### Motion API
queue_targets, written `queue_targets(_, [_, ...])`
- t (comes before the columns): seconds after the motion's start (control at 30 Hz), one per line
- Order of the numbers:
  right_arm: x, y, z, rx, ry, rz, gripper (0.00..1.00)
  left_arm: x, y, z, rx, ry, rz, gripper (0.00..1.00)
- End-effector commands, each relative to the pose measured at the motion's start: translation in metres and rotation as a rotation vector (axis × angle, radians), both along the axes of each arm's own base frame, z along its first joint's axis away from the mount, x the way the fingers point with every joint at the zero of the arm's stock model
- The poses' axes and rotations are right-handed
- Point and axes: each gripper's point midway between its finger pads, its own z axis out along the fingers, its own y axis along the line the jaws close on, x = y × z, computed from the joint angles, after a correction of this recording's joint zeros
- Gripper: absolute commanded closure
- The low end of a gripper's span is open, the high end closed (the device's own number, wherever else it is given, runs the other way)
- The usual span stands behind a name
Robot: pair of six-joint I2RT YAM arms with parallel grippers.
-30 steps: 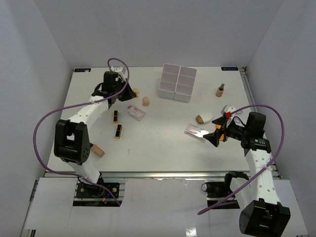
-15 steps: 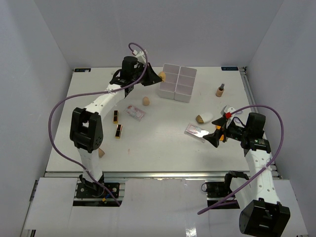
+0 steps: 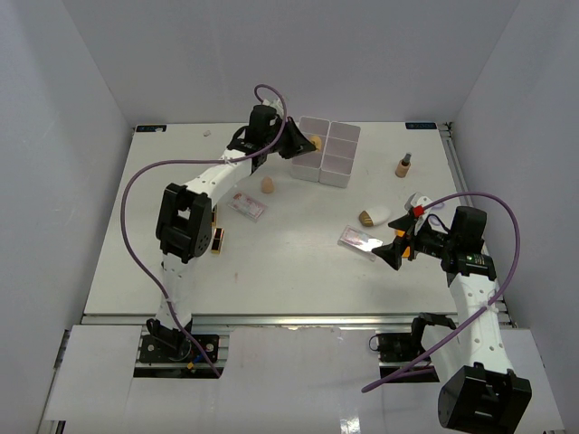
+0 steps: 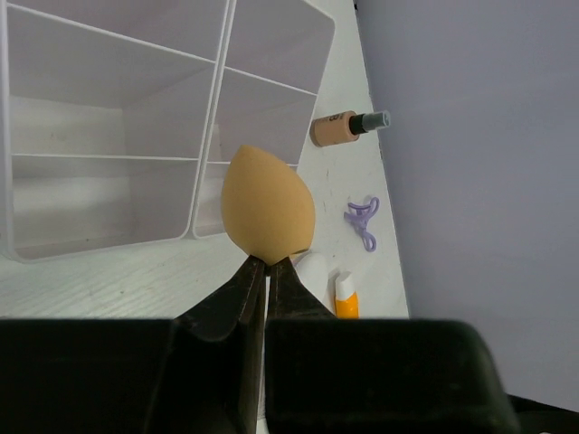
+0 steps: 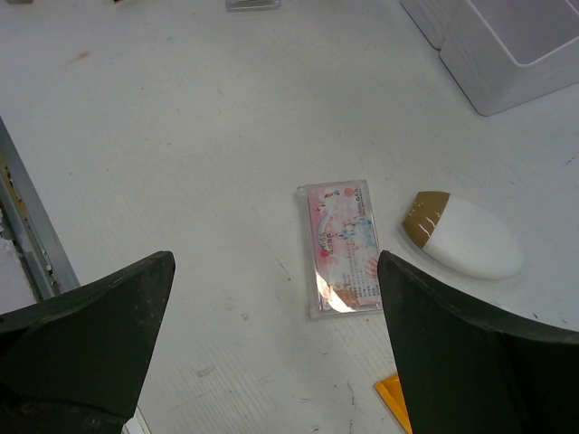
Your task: Organize the makeup
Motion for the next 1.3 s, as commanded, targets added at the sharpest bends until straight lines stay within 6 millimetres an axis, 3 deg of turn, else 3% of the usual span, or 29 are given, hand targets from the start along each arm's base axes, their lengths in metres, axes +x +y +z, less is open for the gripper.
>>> queue_targets(0.0, [0.001,0.0,0.003,0.0,-0.026,0.008,0.0,0.018,0.0,0.026,-0.052,-0.01,0.098,1.0])
queue_targets(0.3, [0.001,-0.001,0.005,-0.001,-0.035,0.004,0.0,0.039,-0.002,-0.005,-0.056,0.077,0.181,1.0])
queue_targets(0.53, [0.001,-0.002,0.006,0.001,-0.038,0.0,0.0,0.047,0.0,-0.019,-0.041,0.098,0.223,1.0])
queue_targets(1.03, [0.0,-0.003,0.007,0.007,-0.045,-0.002,0.0,0.059,-0.001,-0.041,-0.051,0.174,0.284,0.99])
queue_targets(1.27, [0.0,-0.004,0.007,0.012,-0.044,-0.003,0.0,0.064,-0.002,-0.041,-0.071,0.191,0.306,0.91])
